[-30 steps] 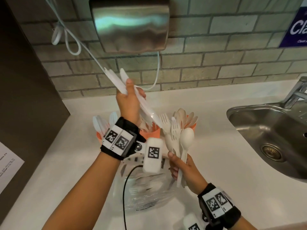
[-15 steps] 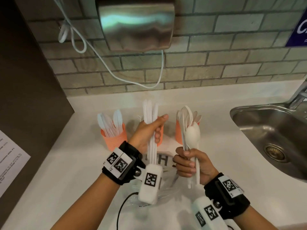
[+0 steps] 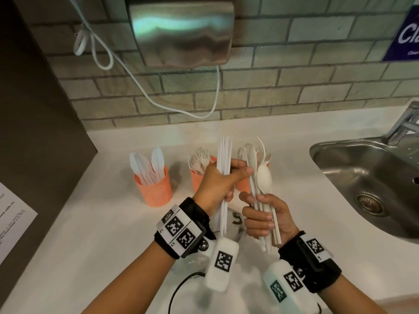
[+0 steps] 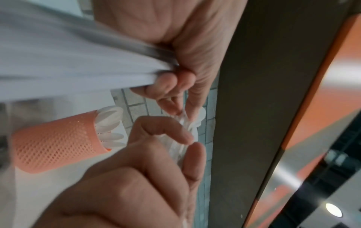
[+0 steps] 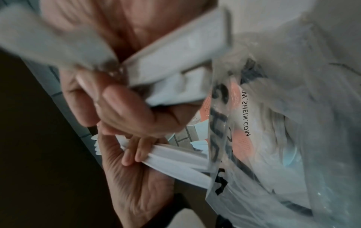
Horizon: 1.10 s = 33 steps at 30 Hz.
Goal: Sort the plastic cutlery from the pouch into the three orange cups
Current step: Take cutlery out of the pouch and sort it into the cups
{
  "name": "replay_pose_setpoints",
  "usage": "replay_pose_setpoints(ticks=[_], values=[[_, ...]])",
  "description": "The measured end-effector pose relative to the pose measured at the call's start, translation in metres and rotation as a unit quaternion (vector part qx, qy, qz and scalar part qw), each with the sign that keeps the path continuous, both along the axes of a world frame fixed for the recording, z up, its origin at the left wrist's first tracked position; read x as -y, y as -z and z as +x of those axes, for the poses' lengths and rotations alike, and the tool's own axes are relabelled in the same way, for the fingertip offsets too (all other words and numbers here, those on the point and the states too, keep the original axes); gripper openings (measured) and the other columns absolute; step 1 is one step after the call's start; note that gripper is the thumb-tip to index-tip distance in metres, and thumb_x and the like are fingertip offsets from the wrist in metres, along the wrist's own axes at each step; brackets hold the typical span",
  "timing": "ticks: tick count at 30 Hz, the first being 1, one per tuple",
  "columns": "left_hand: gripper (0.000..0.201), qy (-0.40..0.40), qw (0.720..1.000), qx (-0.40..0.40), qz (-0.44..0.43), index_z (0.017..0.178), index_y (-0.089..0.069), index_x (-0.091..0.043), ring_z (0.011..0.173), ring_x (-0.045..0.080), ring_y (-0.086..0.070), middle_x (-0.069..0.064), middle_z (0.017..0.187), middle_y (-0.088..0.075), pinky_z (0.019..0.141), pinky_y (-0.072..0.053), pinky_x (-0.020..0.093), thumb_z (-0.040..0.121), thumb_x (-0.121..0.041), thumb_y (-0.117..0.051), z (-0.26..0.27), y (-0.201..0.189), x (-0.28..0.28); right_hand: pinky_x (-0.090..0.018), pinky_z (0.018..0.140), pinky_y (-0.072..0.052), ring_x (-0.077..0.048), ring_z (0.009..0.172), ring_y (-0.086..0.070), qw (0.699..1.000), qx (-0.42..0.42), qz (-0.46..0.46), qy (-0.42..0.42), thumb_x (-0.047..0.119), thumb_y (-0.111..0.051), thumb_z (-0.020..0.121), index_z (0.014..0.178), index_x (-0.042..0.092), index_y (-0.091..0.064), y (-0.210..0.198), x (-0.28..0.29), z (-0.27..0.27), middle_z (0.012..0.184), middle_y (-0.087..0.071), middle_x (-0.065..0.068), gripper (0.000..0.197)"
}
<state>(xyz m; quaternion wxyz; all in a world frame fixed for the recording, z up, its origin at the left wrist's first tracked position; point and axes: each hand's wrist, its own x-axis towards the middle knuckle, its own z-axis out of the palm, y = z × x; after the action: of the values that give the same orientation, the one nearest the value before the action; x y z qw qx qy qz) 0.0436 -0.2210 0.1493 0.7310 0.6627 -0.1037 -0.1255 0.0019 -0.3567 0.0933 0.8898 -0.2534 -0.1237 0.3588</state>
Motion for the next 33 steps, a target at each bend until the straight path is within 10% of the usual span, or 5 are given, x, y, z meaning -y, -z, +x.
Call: replay_pose_setpoints(ticks=[7,14,22,27,33], values=[[0.015,0.020,0.999,0.012,0.045,0.085,-0.059,-0.021,0.028,0.002,-0.037,-0.002,0.069,-0.059,0.031,-0.028,0.016,0.082,-0.009,-0.067,-0.003,0.000,-0.001,-0.018,0.045,-0.044,-0.008,0.042,-0.048,1.000,-0.008,0.003,-0.021,0.019,-0.047,0.091,0.100,0.010,-0.056,0.007,0.004,0.002,0.052,-0.044,0.002,0.016],[0.018,0.005,0.999,-0.005,0.033,0.071,-0.057,-0.014,0.031,0.003,-0.040,-0.007,0.040,-0.051,0.031,-0.029,0.015,0.085,-0.004,-0.062,0.001,0.003,-0.005,-0.016,0.034,-0.036,-0.005,0.034,-0.038,0.981,0.023,-0.168,0.098,0.029,-0.079,0.063,0.087,0.017,-0.060,0.002,0.004,-0.004,0.051,-0.047,0.001,0.033],[0.015,-0.087,0.995,-0.019,-0.041,0.082,-0.058,-0.004,0.034,0.004,-0.044,0.004,0.065,-0.063,0.034,-0.034,0.015,0.093,-0.013,-0.052,0.012,0.009,-0.007,-0.020,0.038,-0.037,-0.010,0.036,-0.039,0.935,0.057,-0.284,0.203,0.025,-0.054,0.080,0.089,0.010,-0.052,-0.005,-0.007,-0.003,0.060,-0.057,-0.006,0.018],[0.022,-0.014,0.999,-0.042,-0.021,0.076,-0.057,-0.004,0.033,0.013,-0.047,-0.002,0.043,-0.053,0.039,-0.043,0.023,0.091,-0.020,-0.056,0.005,0.026,-0.007,-0.021,0.040,-0.039,-0.010,0.037,-0.041,0.922,0.095,-0.304,0.220,0.024,-0.052,0.087,0.091,0.009,-0.058,-0.010,-0.017,0.000,0.062,-0.058,-0.006,0.017],[0.026,-0.135,0.979,-0.078,-0.131,0.074,-0.055,-0.008,0.048,0.010,-0.060,0.004,0.059,-0.061,0.051,-0.053,0.021,0.096,-0.020,-0.049,0.028,0.014,-0.024,-0.027,0.047,-0.052,-0.021,0.053,-0.064,0.903,0.091,-0.348,0.234,0.016,-0.046,0.093,0.097,0.006,-0.052,-0.009,-0.020,0.001,0.075,-0.069,-0.014,0.012]])
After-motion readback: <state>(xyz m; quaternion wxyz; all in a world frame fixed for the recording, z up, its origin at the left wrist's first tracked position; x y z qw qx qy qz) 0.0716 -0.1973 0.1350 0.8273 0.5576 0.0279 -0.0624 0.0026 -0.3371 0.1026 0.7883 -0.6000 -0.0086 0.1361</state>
